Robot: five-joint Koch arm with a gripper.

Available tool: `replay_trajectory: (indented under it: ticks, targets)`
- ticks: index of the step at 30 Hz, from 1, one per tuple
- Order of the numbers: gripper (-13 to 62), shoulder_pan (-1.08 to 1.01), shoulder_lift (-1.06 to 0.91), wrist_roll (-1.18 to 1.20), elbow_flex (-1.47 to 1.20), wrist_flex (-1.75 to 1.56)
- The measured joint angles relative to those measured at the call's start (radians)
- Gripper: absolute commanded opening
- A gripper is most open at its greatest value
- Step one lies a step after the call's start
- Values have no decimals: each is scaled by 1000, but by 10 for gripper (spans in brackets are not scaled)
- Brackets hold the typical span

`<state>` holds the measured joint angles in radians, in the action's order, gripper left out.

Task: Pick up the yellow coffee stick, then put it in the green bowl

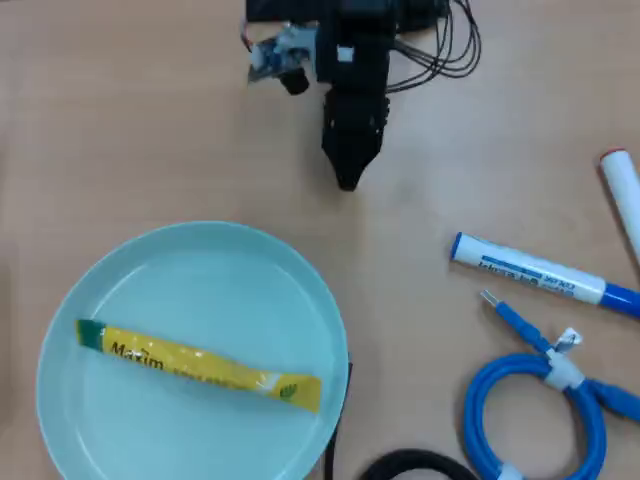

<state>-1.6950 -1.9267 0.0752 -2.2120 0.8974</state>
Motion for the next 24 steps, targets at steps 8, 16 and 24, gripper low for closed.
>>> replay_trajectory:
  ticks: [8, 16, 24]
  targets:
    - [223, 0, -210, 0, -296, -173]
    - [209, -8, -276, -3, -499, -353]
    - [11, -5, -345, -2, -690, -569]
